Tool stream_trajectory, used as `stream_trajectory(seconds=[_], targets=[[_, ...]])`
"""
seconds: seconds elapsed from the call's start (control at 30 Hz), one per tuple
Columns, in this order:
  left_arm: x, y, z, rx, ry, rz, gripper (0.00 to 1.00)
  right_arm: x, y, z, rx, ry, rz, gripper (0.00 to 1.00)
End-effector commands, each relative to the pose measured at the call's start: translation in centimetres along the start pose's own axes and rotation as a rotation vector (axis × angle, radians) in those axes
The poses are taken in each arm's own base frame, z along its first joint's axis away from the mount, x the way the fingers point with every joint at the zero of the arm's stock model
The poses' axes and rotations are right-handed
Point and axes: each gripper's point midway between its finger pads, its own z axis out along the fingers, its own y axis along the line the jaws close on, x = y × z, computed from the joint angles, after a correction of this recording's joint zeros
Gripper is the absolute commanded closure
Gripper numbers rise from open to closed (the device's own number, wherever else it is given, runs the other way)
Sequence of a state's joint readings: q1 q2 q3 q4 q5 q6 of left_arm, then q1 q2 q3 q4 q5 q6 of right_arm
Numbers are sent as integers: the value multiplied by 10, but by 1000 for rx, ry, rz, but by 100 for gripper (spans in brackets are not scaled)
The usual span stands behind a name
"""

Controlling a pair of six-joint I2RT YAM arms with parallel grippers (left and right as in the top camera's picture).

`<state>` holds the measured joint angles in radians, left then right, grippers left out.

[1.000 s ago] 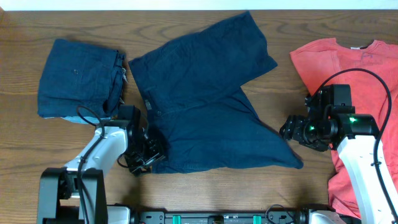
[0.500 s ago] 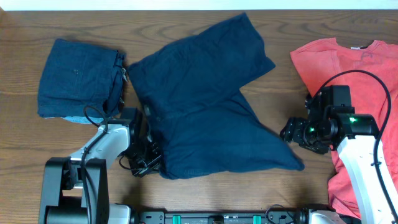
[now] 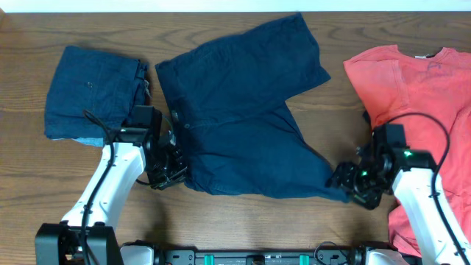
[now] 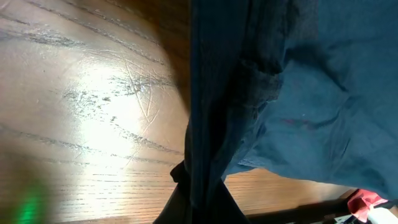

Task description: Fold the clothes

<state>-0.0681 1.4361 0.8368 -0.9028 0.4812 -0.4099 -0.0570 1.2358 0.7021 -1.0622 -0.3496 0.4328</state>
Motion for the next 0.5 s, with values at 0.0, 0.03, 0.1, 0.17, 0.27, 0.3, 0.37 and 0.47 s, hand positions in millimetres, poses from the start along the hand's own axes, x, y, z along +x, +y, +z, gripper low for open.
stream_trajectory(seconds=[0.0,0.03,0.1,0.17,0.27,0.3,0.37,0.47], targets=[[-3,0,-4,-15,-18,26,94,10,14,7,-112,51,22,32],[-3,0,-4,-15,-18,26,94,9,14,9,-120,44,18,33],[-3,0,-4,-15,-18,26,94,5,16,11,-131,27,10,37],[-3,0,-4,-15,-18,27,94,-2,17,11,-135,-2,-2,42],[-2,0,-4,-16,-17,35,94,-11,22,10,-153,-36,-10,52],[-2,1,-4,-17,-15,36,94,-11,23,10,-157,-36,-9,53],[-1,2,-4,-20,-10,37,94,-9,22,10,-154,-31,-6,50],[-1,2,-4,-19,-10,40,94,-3,19,11,-143,-4,2,43]])
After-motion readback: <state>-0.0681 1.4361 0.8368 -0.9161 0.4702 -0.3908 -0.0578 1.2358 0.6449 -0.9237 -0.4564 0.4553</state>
